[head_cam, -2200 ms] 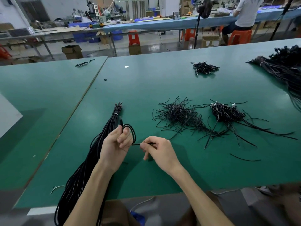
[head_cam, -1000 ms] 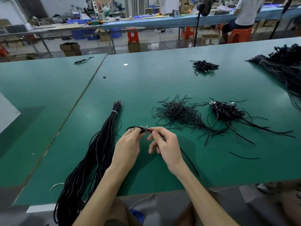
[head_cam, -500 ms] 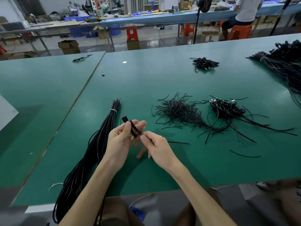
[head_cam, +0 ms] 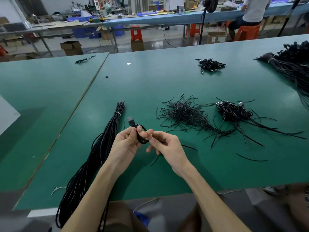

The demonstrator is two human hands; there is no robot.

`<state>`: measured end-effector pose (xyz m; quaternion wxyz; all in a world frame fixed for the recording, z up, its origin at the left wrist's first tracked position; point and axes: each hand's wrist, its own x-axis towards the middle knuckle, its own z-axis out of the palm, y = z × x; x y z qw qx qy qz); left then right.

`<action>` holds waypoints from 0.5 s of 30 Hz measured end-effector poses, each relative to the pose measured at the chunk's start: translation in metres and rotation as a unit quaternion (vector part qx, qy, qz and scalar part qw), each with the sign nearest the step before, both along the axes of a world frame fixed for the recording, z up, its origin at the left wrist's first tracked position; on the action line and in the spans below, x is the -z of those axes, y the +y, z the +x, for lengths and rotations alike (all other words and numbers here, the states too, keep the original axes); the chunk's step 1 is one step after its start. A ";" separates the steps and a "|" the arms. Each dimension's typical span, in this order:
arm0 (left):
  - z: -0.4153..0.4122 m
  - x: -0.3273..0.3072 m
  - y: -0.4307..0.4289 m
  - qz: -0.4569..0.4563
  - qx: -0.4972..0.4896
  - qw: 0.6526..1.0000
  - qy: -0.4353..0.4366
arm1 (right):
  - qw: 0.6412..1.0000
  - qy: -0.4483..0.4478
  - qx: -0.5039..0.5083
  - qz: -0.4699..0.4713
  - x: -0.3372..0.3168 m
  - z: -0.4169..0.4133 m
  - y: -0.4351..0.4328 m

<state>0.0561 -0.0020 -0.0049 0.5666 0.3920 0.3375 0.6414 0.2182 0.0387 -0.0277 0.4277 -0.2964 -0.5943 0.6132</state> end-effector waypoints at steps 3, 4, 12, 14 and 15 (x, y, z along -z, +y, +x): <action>0.002 0.002 0.001 0.007 -0.020 0.999 0.025 | 1.000 0.005 0.012 -0.010 -0.001 0.001 0.000; 0.002 0.003 0.000 0.011 -0.027 0.999 0.034 | 1.000 0.006 0.018 -0.012 -0.001 0.001 -0.001; 0.002 0.008 0.000 0.051 -0.084 0.986 0.132 | 0.998 0.025 0.049 -0.025 -0.003 0.002 -0.001; 0.001 0.009 0.000 0.043 -0.108 0.977 0.176 | 0.997 0.040 0.059 -0.037 -0.001 0.002 0.001; 0.000 0.009 0.000 0.037 -0.117 0.974 0.189 | 0.997 0.044 0.058 -0.039 0.000 0.002 0.001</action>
